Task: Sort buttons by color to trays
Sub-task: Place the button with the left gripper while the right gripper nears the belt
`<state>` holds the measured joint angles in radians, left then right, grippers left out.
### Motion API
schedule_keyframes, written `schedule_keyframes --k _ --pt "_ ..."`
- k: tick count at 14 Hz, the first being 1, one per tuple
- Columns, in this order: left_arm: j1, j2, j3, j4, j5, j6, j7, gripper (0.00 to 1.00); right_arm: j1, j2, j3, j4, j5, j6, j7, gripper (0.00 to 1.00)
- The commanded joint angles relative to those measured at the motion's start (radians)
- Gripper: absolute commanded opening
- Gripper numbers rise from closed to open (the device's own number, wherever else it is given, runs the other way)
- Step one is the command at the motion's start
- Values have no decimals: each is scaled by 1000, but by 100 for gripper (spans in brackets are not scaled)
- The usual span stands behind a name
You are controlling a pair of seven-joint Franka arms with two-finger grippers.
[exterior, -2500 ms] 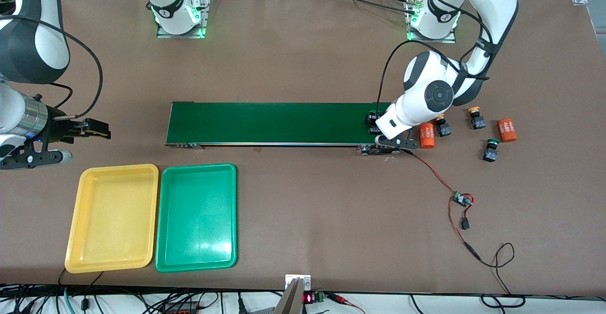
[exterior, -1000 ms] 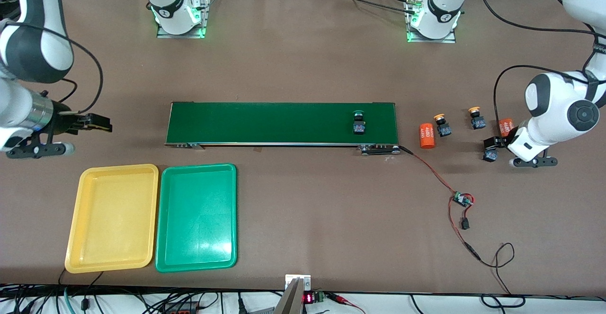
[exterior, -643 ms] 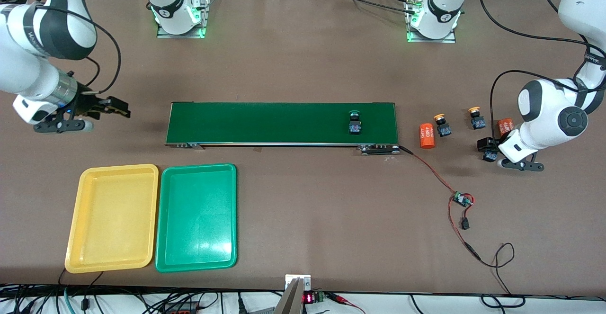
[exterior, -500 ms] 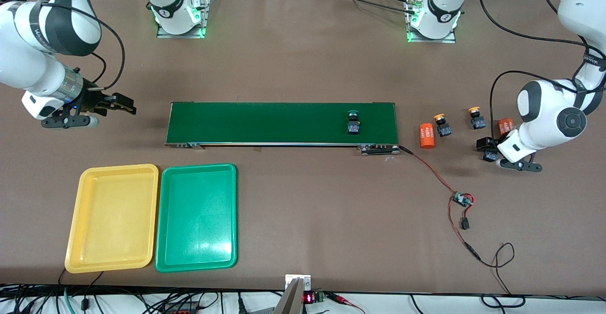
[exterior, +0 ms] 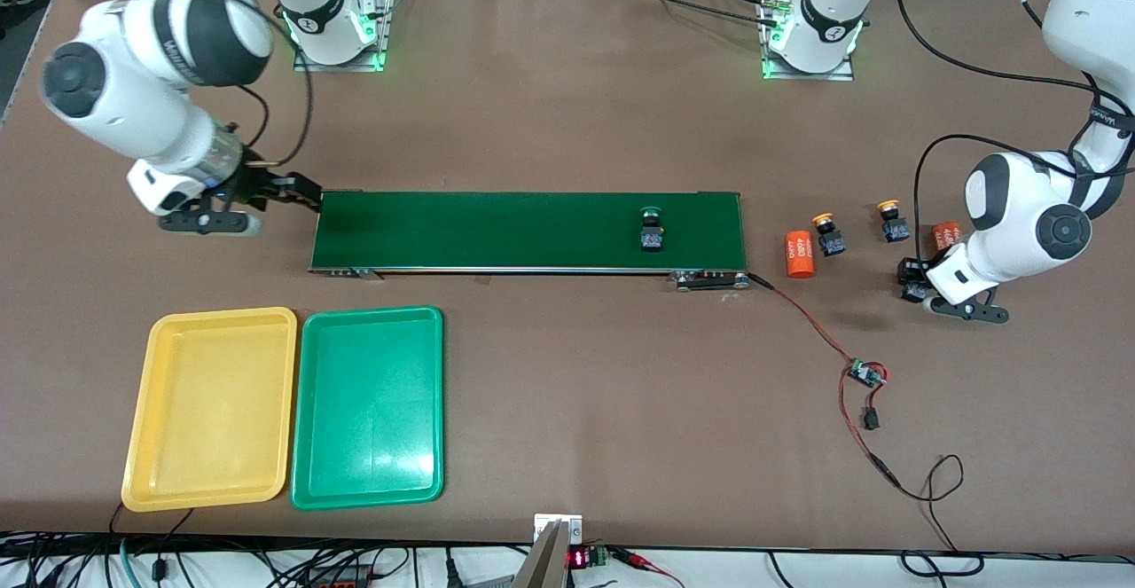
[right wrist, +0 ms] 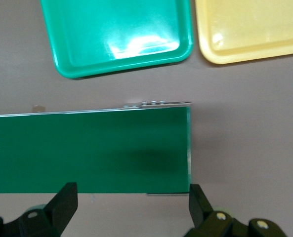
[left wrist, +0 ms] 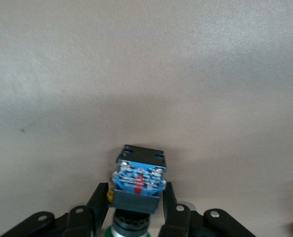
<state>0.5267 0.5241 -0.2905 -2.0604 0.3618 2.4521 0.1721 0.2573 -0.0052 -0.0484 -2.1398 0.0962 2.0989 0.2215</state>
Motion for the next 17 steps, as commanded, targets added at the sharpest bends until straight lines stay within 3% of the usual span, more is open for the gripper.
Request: schedule_keyframes --k 1,2,5,8,11,15,17 --pt "10 5 -10 16 66 21 12 28 83 23 -5 -2 -96 24 119 100" --pt "10 -7 -10 11 68 18 13 21 101 30 -5 -2 -99 32 157 100" --pt "-20 -109 -24 -41 54 1 -2 12 164 63 -4 0 -101 91 266 100" --pt "-144 -225 -35 -86 -1 -68 -98 10 209 99 -4 0 -101 130 326 100" --pt "-220 -308 -105 -73 -220 -197 -126 10 227 116 -2 0 -101 130 326 100" --pt "-384 -299 -105 -72 -490 -193 -205 10 227 122 -2 0 -101 135 328 100" --pt "-465 -274 -104 -73 -540 -188 -325 11 227 120 -2 0 -101 135 328 100"
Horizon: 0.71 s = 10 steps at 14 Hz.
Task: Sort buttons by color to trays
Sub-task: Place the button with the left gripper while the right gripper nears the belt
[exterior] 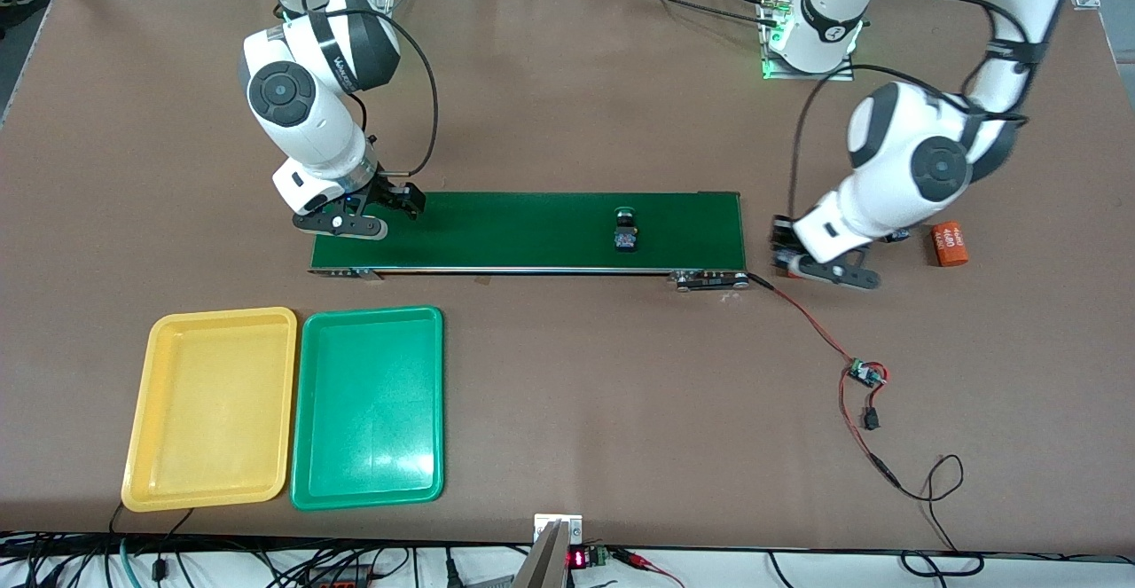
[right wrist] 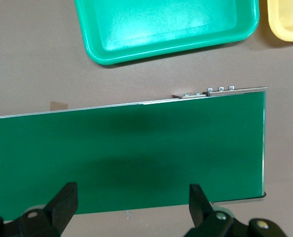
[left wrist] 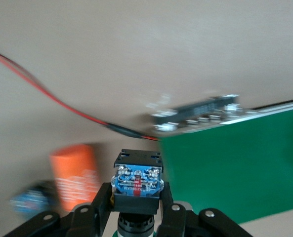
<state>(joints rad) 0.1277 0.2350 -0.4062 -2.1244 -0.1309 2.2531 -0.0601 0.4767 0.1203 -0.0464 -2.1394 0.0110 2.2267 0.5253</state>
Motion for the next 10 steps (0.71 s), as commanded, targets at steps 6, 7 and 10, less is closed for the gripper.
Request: schedule_keyframes --k 6,7,10 --pt "-212 104 13 -8 -44 112 -262 17 6 -7 -4 -1 -16 2 24 100" --pt "-223 116 15 -8 -41 124 -262 33 6 -7 -4 -1 -16 2 24 100" --pt "-235 87 20 -6 17 134 -256 100 6 -7 -4 -1 -16 2 24 100"
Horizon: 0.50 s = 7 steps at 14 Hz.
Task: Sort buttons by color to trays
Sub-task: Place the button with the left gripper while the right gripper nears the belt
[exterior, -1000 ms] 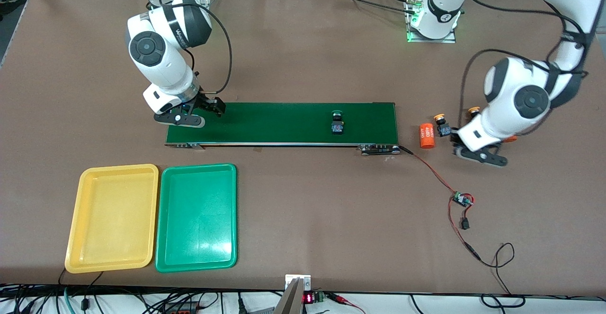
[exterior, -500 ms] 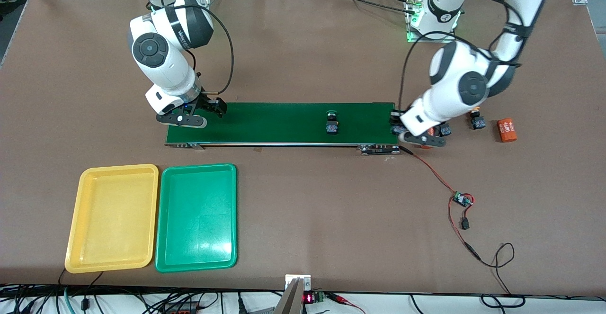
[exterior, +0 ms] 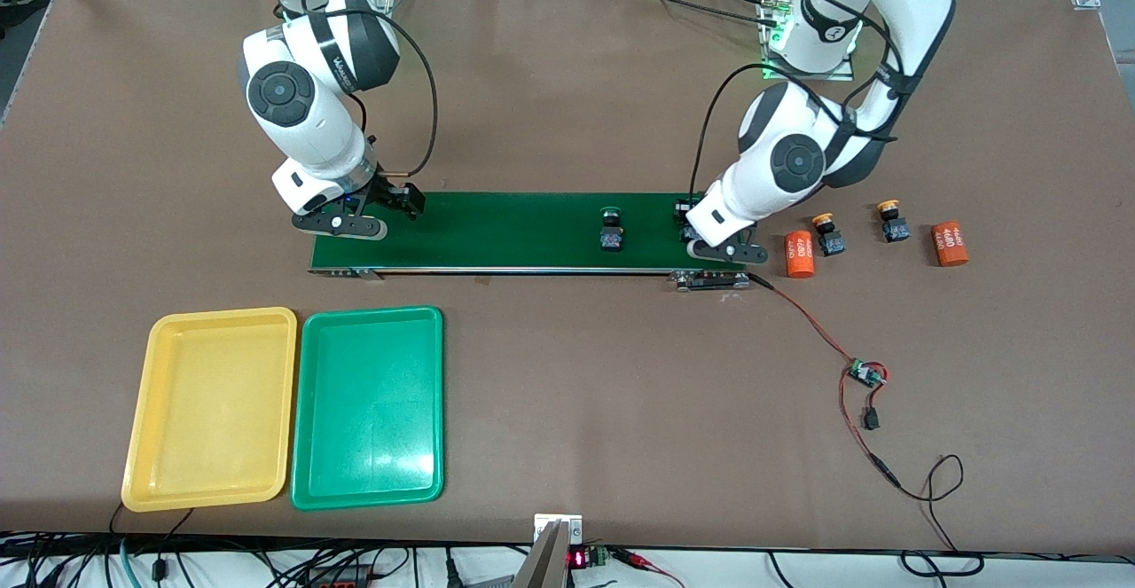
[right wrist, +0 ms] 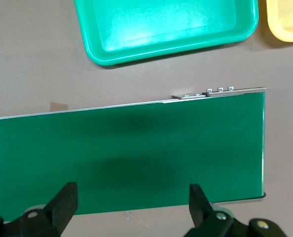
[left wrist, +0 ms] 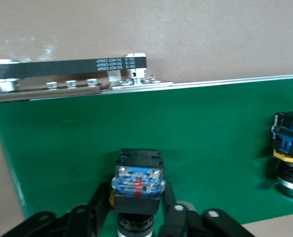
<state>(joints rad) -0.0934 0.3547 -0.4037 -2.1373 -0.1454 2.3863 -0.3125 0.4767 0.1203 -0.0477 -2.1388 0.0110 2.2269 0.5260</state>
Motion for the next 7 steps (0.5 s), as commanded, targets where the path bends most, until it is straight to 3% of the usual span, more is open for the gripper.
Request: schedule_keyframes --k 1,4,7 --pt "-8 -71 17 7 33 -7 -5 100 6 -7 -3 -1 -16 2 23 100" --pt "67 -184 22 5 38 -137 -4 100 8 -7 -3 -1 -9 2 28 100" --pt "261 -183 20 -1 55 -176 7 100 10 -7 -3 -1 -8 7 61 100"
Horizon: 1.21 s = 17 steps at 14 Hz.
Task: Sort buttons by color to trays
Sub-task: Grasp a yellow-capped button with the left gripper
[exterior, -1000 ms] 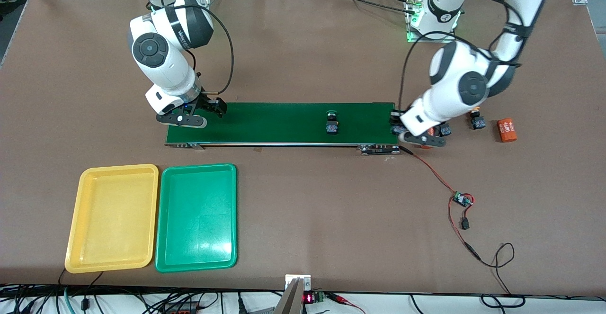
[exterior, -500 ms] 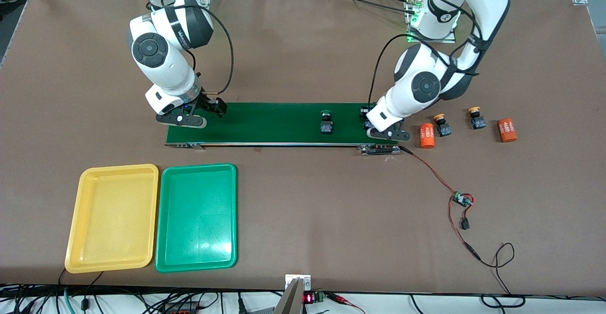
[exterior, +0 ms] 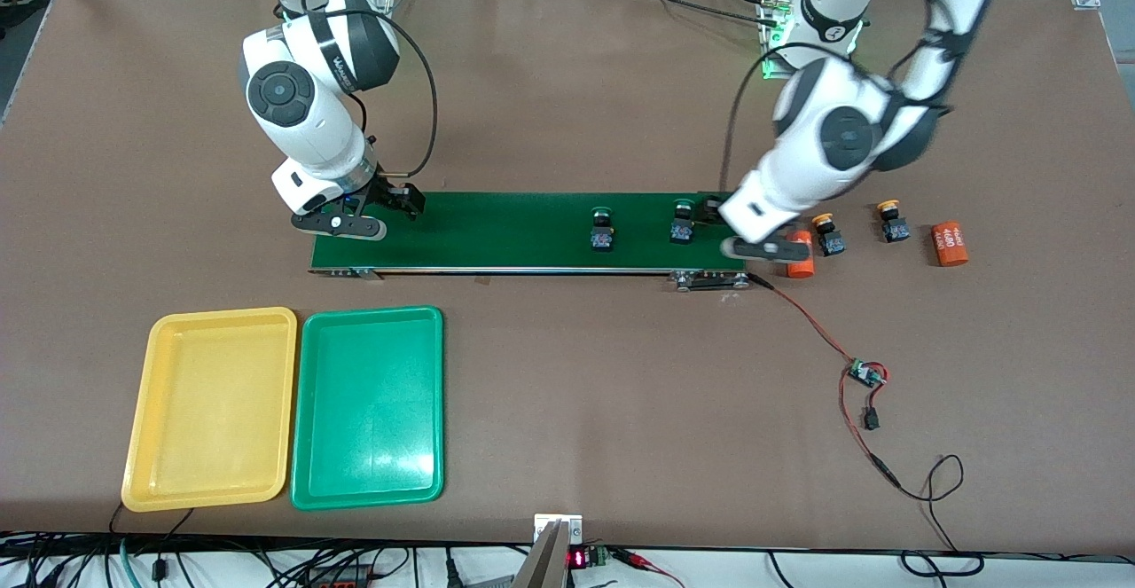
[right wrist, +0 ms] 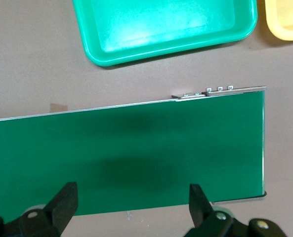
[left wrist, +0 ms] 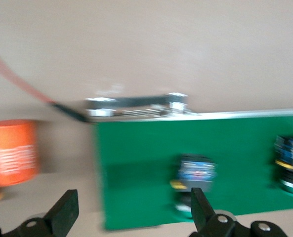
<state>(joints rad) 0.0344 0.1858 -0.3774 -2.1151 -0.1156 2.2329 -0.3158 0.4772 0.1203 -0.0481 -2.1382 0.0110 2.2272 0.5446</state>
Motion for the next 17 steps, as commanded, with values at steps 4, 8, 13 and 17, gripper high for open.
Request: schedule_keyframes --k 4,8,13,17 --pt "286 27 -5 -49 40 -22 20 100 14 -7 2 0 -6 9 34 100" --pt "343 93 -5 -84 48 -15 23 100 92 50 2 0 -6 61 38 100" --pt "344 149 8 -83 91 -7 17 100 190 162 2 46 6 190 99 100" --pt "348 195 23 -75 195 16 11 100 222 182 2 87 6 187 126 100"
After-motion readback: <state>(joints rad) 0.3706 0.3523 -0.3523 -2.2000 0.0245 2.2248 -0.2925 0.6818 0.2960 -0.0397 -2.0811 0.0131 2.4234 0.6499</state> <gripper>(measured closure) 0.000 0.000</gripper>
